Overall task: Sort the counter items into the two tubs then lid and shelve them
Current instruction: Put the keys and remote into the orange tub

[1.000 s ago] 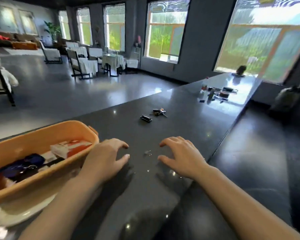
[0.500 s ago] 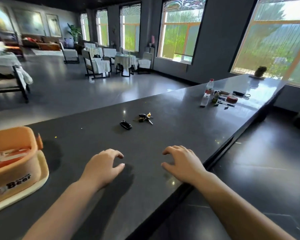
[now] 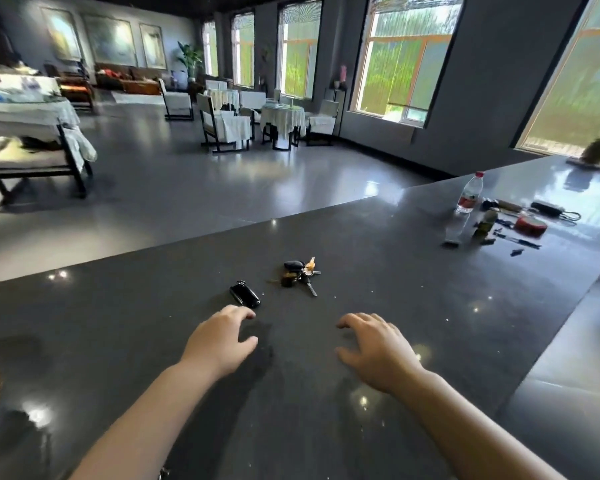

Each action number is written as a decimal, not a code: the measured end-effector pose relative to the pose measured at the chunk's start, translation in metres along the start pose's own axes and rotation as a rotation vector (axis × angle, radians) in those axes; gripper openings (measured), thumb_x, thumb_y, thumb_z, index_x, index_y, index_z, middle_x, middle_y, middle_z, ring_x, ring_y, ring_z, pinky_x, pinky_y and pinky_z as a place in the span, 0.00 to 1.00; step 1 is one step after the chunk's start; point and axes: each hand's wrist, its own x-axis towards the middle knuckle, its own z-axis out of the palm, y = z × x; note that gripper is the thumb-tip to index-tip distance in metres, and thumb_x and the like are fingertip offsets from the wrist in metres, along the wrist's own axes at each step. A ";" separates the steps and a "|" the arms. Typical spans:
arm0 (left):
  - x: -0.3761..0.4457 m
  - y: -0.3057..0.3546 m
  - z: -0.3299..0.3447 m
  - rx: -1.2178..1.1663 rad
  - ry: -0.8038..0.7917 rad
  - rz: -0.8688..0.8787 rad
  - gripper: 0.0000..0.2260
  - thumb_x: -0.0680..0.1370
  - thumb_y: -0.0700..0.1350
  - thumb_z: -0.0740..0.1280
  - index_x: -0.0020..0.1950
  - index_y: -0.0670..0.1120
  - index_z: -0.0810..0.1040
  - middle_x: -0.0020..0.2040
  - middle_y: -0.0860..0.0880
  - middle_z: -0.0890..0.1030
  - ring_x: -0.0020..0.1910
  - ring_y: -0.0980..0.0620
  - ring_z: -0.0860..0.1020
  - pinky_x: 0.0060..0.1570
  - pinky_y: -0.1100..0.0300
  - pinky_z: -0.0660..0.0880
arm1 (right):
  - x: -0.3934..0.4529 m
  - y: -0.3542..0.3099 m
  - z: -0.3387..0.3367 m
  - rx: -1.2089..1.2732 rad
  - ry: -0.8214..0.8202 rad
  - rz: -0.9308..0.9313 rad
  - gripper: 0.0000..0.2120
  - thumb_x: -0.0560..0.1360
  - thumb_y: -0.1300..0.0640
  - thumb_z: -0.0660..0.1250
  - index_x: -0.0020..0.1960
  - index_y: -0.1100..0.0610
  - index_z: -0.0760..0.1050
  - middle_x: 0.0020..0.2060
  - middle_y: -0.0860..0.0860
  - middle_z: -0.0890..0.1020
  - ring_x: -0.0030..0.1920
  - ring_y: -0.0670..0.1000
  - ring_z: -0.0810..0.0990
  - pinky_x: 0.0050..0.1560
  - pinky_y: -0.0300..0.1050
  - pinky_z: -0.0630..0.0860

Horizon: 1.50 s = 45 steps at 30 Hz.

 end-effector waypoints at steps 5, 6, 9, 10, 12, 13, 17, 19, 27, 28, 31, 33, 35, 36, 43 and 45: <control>0.062 -0.005 0.016 -0.002 0.018 -0.107 0.21 0.73 0.51 0.67 0.66 0.53 0.70 0.67 0.55 0.69 0.63 0.51 0.71 0.58 0.56 0.71 | 0.087 0.019 0.020 0.008 -0.055 -0.058 0.23 0.74 0.47 0.64 0.67 0.47 0.67 0.65 0.45 0.71 0.66 0.50 0.67 0.63 0.44 0.64; 0.073 -0.006 0.021 -0.004 0.024 -0.139 0.23 0.73 0.51 0.68 0.67 0.52 0.69 0.68 0.54 0.68 0.64 0.51 0.70 0.58 0.55 0.71 | 0.105 0.024 0.025 0.006 -0.065 -0.067 0.23 0.74 0.47 0.64 0.68 0.47 0.67 0.66 0.45 0.71 0.66 0.50 0.67 0.63 0.44 0.65; 0.105 -0.012 0.039 -0.021 0.036 -0.217 0.29 0.72 0.53 0.69 0.70 0.52 0.65 0.71 0.54 0.64 0.68 0.51 0.67 0.61 0.54 0.70 | 0.157 0.034 0.041 0.000 -0.118 -0.103 0.25 0.74 0.49 0.65 0.69 0.47 0.65 0.67 0.46 0.69 0.67 0.52 0.66 0.64 0.46 0.66; 0.115 -0.014 0.045 -0.017 0.028 -0.239 0.31 0.71 0.54 0.70 0.72 0.52 0.63 0.73 0.53 0.61 0.70 0.50 0.64 0.63 0.53 0.68 | 0.174 0.037 0.048 0.006 -0.138 -0.124 0.27 0.74 0.49 0.65 0.71 0.47 0.63 0.69 0.46 0.67 0.68 0.52 0.65 0.64 0.46 0.65; 0.132 -0.022 0.056 0.016 -0.005 -0.284 0.37 0.70 0.57 0.71 0.74 0.51 0.59 0.76 0.51 0.56 0.74 0.50 0.58 0.69 0.52 0.63 | 0.206 0.040 0.062 0.018 -0.163 -0.164 0.28 0.75 0.50 0.64 0.74 0.47 0.60 0.72 0.47 0.63 0.71 0.53 0.61 0.67 0.47 0.64; 0.136 -0.025 0.061 0.047 -0.021 -0.305 0.39 0.70 0.58 0.71 0.75 0.50 0.57 0.77 0.50 0.53 0.75 0.50 0.56 0.71 0.52 0.61 | 0.221 0.042 0.070 0.021 -0.171 -0.180 0.29 0.77 0.51 0.62 0.75 0.46 0.58 0.74 0.48 0.61 0.73 0.52 0.58 0.69 0.47 0.62; 0.134 -0.035 0.086 0.061 0.077 -0.355 0.36 0.72 0.61 0.68 0.75 0.51 0.58 0.77 0.50 0.52 0.75 0.50 0.56 0.71 0.55 0.59 | 0.254 0.045 0.103 0.002 -0.168 -0.254 0.26 0.80 0.54 0.57 0.76 0.47 0.56 0.76 0.45 0.57 0.76 0.49 0.52 0.71 0.46 0.61; 0.127 -0.035 0.093 0.027 0.178 -0.378 0.33 0.71 0.61 0.69 0.72 0.54 0.62 0.75 0.52 0.56 0.72 0.51 0.60 0.69 0.55 0.63 | 0.252 0.047 0.112 0.072 -0.072 -0.227 0.23 0.79 0.54 0.60 0.73 0.47 0.63 0.72 0.45 0.66 0.73 0.48 0.59 0.65 0.44 0.68; 0.085 -0.030 0.085 0.061 0.173 -0.461 0.28 0.70 0.62 0.69 0.66 0.57 0.65 0.75 0.51 0.58 0.72 0.50 0.58 0.66 0.53 0.64 | 0.194 0.032 0.112 0.199 0.124 -0.289 0.09 0.73 0.44 0.69 0.48 0.49 0.77 0.40 0.45 0.82 0.46 0.50 0.78 0.46 0.44 0.69; 0.076 -0.028 0.082 0.051 0.152 -0.481 0.27 0.69 0.62 0.70 0.65 0.58 0.66 0.74 0.51 0.59 0.72 0.49 0.59 0.64 0.52 0.66 | 0.186 0.028 0.111 0.211 0.090 -0.298 0.09 0.74 0.44 0.67 0.46 0.49 0.76 0.40 0.44 0.80 0.45 0.49 0.78 0.45 0.44 0.69; 0.048 -0.027 0.071 0.047 0.132 -0.521 0.27 0.65 0.63 0.73 0.58 0.58 0.67 0.63 0.53 0.67 0.64 0.49 0.64 0.54 0.55 0.69 | 0.164 0.014 0.107 0.216 0.033 -0.301 0.10 0.76 0.44 0.65 0.44 0.50 0.73 0.40 0.45 0.78 0.41 0.48 0.77 0.39 0.43 0.67; 0.026 -0.027 0.067 0.030 0.122 -0.558 0.27 0.62 0.63 0.74 0.53 0.58 0.66 0.55 0.54 0.68 0.59 0.50 0.64 0.49 0.59 0.68 | 0.148 0.005 0.105 0.246 0.022 -0.292 0.10 0.76 0.45 0.65 0.42 0.50 0.72 0.38 0.45 0.77 0.39 0.47 0.76 0.36 0.44 0.70; 0.005 -0.028 0.063 -0.006 0.102 -0.610 0.28 0.58 0.64 0.74 0.50 0.58 0.64 0.51 0.53 0.67 0.57 0.51 0.63 0.48 0.59 0.67 | 0.132 -0.008 0.101 0.317 0.047 -0.269 0.10 0.76 0.47 0.66 0.40 0.50 0.70 0.36 0.44 0.76 0.37 0.46 0.73 0.33 0.44 0.70; -0.005 -0.028 0.060 -0.031 0.090 -0.633 0.29 0.56 0.64 0.74 0.49 0.59 0.64 0.51 0.53 0.67 0.56 0.51 0.63 0.47 0.58 0.67 | 0.124 -0.015 0.097 0.348 0.067 -0.262 0.10 0.76 0.48 0.66 0.39 0.49 0.69 0.35 0.44 0.76 0.37 0.45 0.73 0.32 0.44 0.69; -0.092 -0.047 -0.010 -0.083 0.296 -0.558 0.29 0.53 0.63 0.72 0.48 0.60 0.63 0.48 0.55 0.66 0.52 0.51 0.65 0.46 0.59 0.69 | 0.065 -0.112 0.055 0.426 0.187 -0.370 0.08 0.77 0.52 0.65 0.40 0.47 0.69 0.35 0.42 0.75 0.34 0.42 0.73 0.30 0.42 0.69; -0.130 -0.059 -0.039 -0.058 0.311 -0.561 0.30 0.53 0.64 0.71 0.49 0.61 0.62 0.49 0.55 0.66 0.52 0.52 0.67 0.48 0.58 0.72 | 0.041 -0.152 0.043 0.476 0.197 -0.378 0.07 0.77 0.52 0.65 0.41 0.46 0.70 0.36 0.39 0.76 0.36 0.40 0.74 0.31 0.41 0.69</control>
